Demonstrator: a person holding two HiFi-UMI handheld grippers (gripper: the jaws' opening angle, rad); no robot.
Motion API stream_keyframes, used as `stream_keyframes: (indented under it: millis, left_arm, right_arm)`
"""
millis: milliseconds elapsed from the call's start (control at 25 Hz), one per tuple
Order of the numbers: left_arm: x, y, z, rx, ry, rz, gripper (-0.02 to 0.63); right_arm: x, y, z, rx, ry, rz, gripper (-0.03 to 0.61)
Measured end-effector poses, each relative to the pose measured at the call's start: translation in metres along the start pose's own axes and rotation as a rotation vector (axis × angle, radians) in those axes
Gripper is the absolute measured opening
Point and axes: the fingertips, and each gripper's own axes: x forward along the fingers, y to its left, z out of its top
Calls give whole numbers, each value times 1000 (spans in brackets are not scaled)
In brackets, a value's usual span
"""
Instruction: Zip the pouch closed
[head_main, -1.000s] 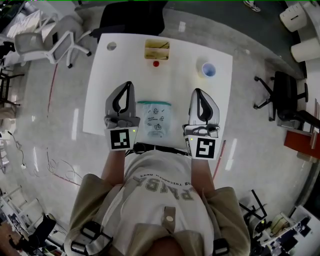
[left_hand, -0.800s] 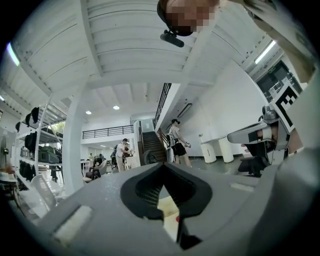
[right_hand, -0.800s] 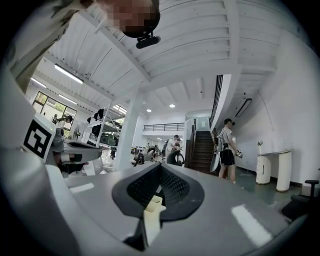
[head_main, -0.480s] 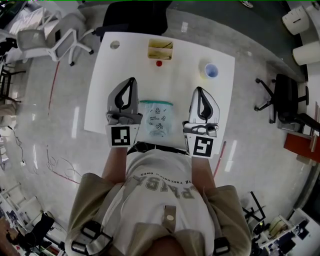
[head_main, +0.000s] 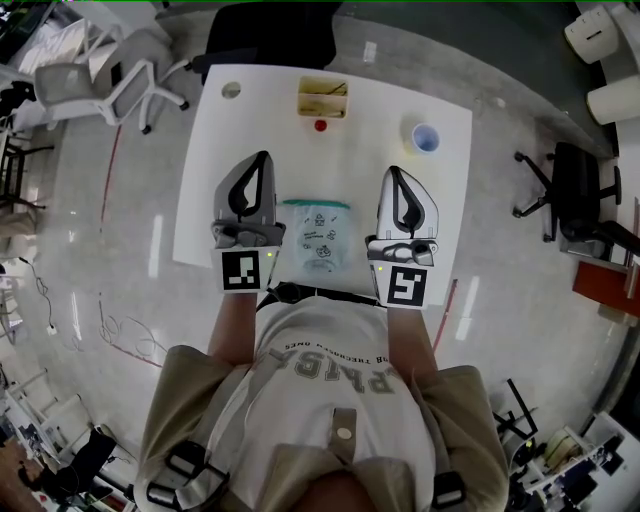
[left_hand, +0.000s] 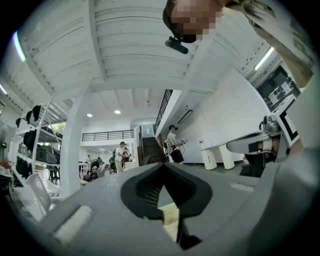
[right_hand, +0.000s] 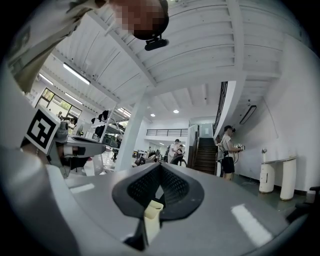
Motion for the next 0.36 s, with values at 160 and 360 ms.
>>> stream_keyframes:
  millis: [160, 360]
  left_arm:
    - [1, -1, 1, -3, -2, -6, 12]
    - [2, -3, -1, 4, 5, -7, 12]
  right_arm:
    - [1, 1, 5, 21, -3, -1, -3]
    - [3, 1, 6, 21, -6, 3, -3]
